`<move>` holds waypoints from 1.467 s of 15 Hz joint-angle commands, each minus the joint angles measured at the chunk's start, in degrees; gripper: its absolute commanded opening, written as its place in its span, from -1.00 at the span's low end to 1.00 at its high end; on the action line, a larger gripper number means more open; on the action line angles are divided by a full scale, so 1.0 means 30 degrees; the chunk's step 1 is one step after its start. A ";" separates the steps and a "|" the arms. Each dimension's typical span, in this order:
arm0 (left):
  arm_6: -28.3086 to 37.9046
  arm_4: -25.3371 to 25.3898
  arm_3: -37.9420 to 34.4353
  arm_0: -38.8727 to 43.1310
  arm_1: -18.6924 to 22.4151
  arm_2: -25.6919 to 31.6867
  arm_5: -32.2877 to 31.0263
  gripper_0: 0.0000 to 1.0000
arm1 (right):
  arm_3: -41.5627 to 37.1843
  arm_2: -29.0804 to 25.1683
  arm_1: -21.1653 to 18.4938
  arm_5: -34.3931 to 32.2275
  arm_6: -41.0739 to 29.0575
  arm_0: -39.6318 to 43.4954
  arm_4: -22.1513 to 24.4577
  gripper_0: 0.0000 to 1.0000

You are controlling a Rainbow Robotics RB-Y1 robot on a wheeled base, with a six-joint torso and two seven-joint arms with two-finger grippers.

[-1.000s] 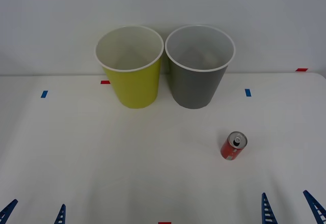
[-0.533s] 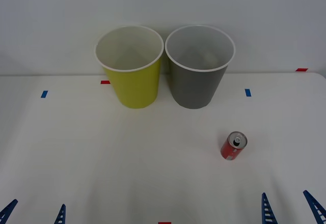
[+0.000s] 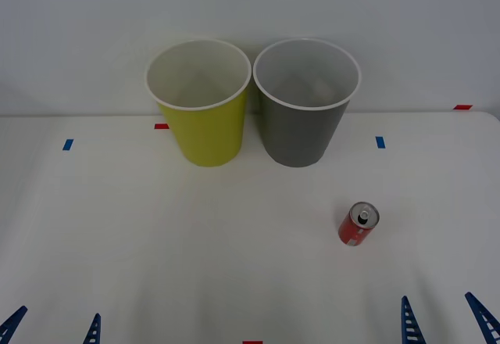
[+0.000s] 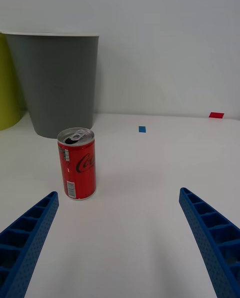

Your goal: Put cans in the gray bin and PET bottles in the light green bin.

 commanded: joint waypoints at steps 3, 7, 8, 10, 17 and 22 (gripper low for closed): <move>0.0000 0.0000 0.0000 0.0000 0.0000 0.0000 0.0000 1.00 | 0.0000 0.0000 0.0000 0.0000 0.0000 0.0000 0.0000 0.65; 0.0000 0.0000 0.0000 0.0000 0.0000 0.0000 0.0000 1.00 | 0.0000 0.0000 0.0000 0.0000 0.0000 0.0000 0.0000 0.64; 0.0000 0.0000 0.0000 0.0000 0.0000 0.0000 0.0000 1.00 | 0.0000 0.0000 0.0000 0.0000 0.0000 0.0000 0.0000 0.65; 0.0000 0.0000 0.0000 0.0000 0.0000 0.0000 0.0000 1.00 | 0.0000 0.0000 0.0000 0.0000 0.0000 0.0000 0.0000 0.64; 0.0000 0.0000 0.0000 0.0000 0.0000 0.0000 0.0000 1.00 | 0.0615 0.0264 0.0234 -0.0293 0.0088 -0.0117 0.0351 0.74; 0.0000 0.0000 0.0000 0.0000 0.0000 0.0000 0.0000 1.00 | 0.0645 0.0850 -0.1143 -0.0967 0.0088 -0.0234 0.0410 0.83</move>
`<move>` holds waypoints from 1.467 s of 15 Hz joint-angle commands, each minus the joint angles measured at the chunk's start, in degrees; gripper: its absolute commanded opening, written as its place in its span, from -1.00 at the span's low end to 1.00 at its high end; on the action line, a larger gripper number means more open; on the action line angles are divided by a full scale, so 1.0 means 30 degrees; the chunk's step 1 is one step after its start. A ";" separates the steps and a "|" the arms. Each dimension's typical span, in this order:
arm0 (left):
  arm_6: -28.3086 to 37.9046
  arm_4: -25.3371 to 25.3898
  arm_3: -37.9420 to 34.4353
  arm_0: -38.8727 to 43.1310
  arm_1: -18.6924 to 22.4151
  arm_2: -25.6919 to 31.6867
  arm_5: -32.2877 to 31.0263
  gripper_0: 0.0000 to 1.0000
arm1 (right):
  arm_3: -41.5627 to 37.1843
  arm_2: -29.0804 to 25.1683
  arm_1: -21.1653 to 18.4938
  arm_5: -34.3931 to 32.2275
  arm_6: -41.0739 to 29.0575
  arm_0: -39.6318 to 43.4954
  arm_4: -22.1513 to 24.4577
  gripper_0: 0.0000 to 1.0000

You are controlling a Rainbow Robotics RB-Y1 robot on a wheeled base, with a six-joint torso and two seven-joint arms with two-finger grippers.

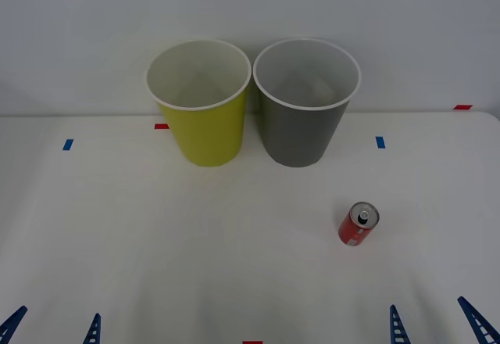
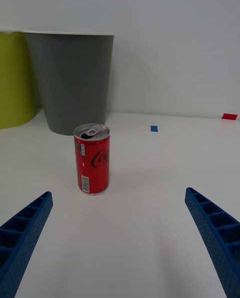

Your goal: Put cans in the gray bin and PET bottles in the light green bin.

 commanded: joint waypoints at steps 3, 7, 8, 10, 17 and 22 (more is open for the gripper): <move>0.0000 0.0000 0.0000 0.0002 0.0000 0.0000 0.0000 1.00 | 0.0053 0.0745 -0.0546 0.0122 0.0007 -0.0121 -0.0052 0.88; 0.0000 0.0000 0.0000 0.0002 0.0000 0.0000 0.0000 1.00 | 0.0346 0.0950 -0.0253 0.0913 0.0065 -0.1234 -0.0198 0.89; 0.0000 0.0000 0.0000 0.0002 0.0000 0.0000 0.0000 1.00 | 0.0785 0.1067 -0.0077 0.0884 0.0065 -0.1732 -0.0111 0.88; 0.0000 0.0000 0.0000 0.0002 0.0000 0.0000 0.0000 1.00 | 0.1840 0.1038 0.0216 0.0356 0.0065 -0.2699 0.0036 0.89; 0.0000 0.0000 0.0000 0.0002 0.0000 0.0000 0.0000 1.00 | 0.4594 0.0862 0.1886 0.0385 0.0153 -0.6039 0.0065 0.89; 0.0000 0.0000 0.0000 0.0002 0.0000 0.0000 0.0000 1.00 | 0.5678 0.0452 0.2735 0.1294 0.0183 -0.7914 0.0387 0.89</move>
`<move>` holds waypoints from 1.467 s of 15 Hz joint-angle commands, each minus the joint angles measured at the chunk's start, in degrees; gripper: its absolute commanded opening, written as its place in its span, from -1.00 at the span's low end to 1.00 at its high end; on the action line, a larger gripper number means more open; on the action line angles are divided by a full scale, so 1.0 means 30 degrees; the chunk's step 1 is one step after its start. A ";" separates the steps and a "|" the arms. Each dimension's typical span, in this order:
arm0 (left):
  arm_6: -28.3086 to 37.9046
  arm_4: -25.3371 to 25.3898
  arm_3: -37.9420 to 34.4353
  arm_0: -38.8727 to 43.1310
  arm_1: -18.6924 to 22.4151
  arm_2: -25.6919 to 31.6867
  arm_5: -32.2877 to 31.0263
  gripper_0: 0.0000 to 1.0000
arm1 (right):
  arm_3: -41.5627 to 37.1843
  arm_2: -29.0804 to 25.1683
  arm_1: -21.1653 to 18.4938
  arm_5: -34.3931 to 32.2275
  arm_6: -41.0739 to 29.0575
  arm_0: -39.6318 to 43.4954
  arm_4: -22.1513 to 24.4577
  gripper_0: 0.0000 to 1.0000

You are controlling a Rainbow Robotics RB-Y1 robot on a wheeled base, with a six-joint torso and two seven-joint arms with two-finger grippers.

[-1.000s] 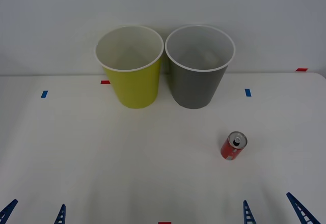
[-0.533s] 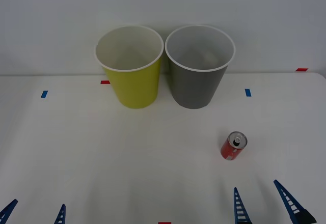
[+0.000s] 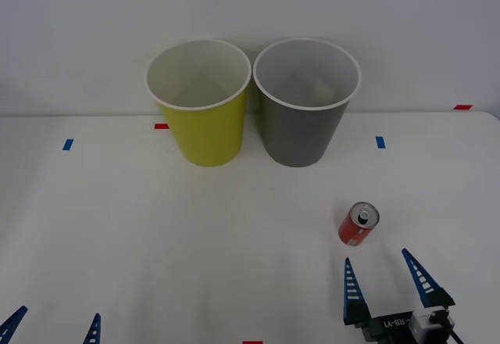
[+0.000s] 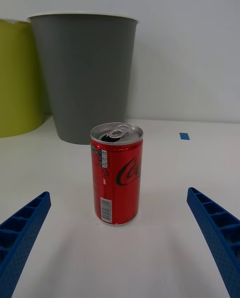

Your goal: Put cans in the gray bin and PET bottles in the light green bin.

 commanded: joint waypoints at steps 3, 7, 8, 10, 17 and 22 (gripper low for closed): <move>0.0000 0.0000 0.0000 0.0000 0.0000 0.0000 0.0000 1.00 | 0.0091 -0.0468 0.0821 0.1789 0.0070 -0.1306 0.0151 0.89; 0.0000 0.0000 0.0000 0.0000 0.0000 0.0000 0.0000 1.00 | 0.0091 -0.0732 0.1495 0.3019 0.0217 -0.2126 0.0239 0.89; 0.0000 0.0000 0.0000 0.0000 0.0000 0.0000 0.0000 1.00 | 0.0091 -0.0761 0.1583 0.3254 0.0246 -0.2273 0.0239 0.89; 0.0000 0.0000 0.0000 0.0000 0.0000 0.0000 0.0000 1.00 | 0.0091 -0.0849 0.1818 0.3752 0.0334 -0.2683 0.0298 0.89; 0.0000 0.0000 0.0000 0.0000 0.0000 0.0000 0.0000 1.00 | 0.0120 -0.1523 0.2696 0.5656 0.0627 -0.3796 0.0620 0.89; 0.0000 0.0000 0.0000 0.0000 0.0000 0.0000 0.0000 1.00 | 0.0091 -0.1757 0.3077 0.6037 0.0598 -0.3972 0.0650 0.88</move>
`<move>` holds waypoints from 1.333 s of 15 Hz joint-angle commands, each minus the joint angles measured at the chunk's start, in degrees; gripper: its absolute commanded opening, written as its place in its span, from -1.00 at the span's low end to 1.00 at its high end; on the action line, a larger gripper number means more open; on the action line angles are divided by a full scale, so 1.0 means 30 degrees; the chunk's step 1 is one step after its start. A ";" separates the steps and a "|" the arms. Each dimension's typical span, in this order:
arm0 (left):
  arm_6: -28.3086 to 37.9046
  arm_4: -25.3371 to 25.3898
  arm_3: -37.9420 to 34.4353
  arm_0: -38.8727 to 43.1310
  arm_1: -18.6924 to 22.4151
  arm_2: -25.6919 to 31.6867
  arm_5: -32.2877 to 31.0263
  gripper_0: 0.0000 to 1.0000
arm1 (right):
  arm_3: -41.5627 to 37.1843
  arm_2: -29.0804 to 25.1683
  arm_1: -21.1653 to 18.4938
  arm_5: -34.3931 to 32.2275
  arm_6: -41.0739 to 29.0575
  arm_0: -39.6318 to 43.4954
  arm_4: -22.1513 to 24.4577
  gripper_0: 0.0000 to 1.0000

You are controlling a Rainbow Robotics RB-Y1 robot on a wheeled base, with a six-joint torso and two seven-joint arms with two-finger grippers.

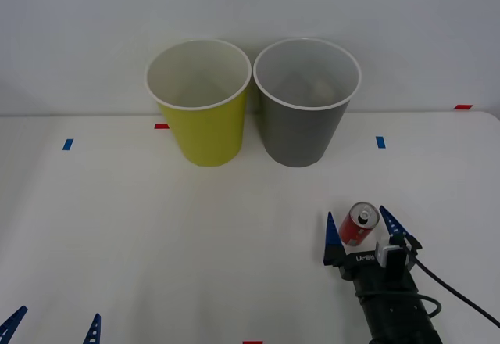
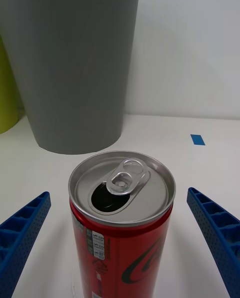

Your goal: Put cans in the gray bin and PET bottles in the light green bin.

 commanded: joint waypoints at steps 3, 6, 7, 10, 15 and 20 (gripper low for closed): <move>0.0000 0.0000 0.0000 0.0000 0.0000 0.0000 0.0000 1.00 | -0.0008 -0.0395 0.0477 0.0413 -0.0016 -0.0075 0.0023 0.88; 0.0000 0.0000 0.0000 0.0000 0.0000 0.0000 0.0000 1.00 | -0.0008 -0.0571 0.0653 0.0706 0.0042 -0.0281 0.0052 0.89; 0.0000 0.0000 0.0000 0.0000 0.0000 0.0000 0.0000 1.00 | -0.0008 -0.0571 0.0623 0.0706 0.0042 -0.0281 0.0052 0.87; 0.0000 0.0000 0.0000 0.0000 0.0000 0.0000 0.0000 1.00 | -0.0008 -0.0483 0.0536 0.0706 0.0013 -0.0310 0.0052 0.05; 0.0000 0.0000 0.0000 0.0000 0.0000 0.0000 0.0000 1.00 | -0.0008 -0.0483 0.0741 0.0677 0.0013 -0.0310 0.0023 -1.00; 0.0000 0.0000 0.0000 0.0000 0.0000 0.0000 0.0000 1.00 | -0.0008 -0.0513 0.0770 0.0589 -0.0075 -0.0222 -0.0036 -1.00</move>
